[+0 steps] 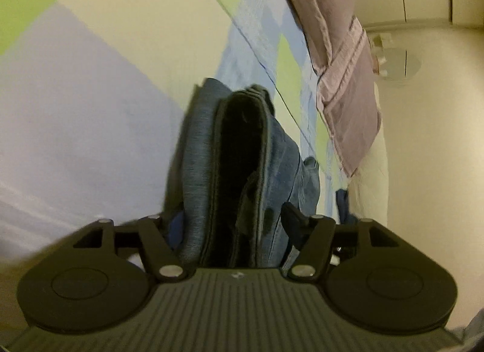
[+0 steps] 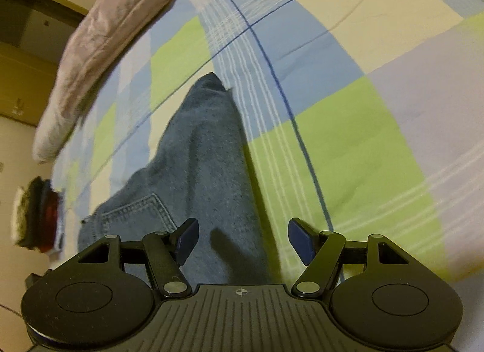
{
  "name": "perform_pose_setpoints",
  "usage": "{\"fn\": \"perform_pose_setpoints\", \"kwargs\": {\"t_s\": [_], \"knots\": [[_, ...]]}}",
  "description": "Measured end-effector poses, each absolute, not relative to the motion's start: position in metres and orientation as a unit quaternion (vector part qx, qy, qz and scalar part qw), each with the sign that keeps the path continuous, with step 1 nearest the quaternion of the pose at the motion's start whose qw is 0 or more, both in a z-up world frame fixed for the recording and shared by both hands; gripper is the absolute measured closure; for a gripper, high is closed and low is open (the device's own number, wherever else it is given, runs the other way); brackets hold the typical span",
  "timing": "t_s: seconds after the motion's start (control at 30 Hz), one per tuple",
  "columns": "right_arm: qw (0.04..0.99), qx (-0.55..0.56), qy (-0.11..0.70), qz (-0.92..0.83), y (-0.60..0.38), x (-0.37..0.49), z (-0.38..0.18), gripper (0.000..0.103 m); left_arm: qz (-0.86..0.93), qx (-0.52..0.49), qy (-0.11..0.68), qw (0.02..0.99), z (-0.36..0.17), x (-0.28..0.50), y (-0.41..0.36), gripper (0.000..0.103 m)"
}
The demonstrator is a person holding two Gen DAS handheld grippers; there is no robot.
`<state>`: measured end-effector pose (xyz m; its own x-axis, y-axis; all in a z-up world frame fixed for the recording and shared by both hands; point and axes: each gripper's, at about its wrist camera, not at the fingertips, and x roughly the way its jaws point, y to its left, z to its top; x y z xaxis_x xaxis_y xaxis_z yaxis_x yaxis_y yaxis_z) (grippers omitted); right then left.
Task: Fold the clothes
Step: 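Grasp the folded jeans edge with the left tool while the right tool grips the leg end, then lift the folded jeans with both tools and carry them toward the clothes stack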
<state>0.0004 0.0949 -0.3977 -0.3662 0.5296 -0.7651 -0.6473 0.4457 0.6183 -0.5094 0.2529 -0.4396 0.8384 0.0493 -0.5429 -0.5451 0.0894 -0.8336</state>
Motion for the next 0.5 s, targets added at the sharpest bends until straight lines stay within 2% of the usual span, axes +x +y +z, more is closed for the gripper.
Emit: {"fn": "perform_pose_setpoints", "kwargs": {"t_s": [0.03, 0.5], "knots": [[0.555, -0.038, 0.643, 0.527, 0.096, 0.002, -0.4, 0.034, 0.214, -0.635, 0.204, 0.713, -0.443, -0.51, 0.253, 0.058], [0.451, 0.03, 0.657, 0.603, 0.125, 0.011, -0.436, 0.035, 0.239, -0.66, 0.206, 0.682, -0.441, -0.512, 0.252, 0.057]]}}
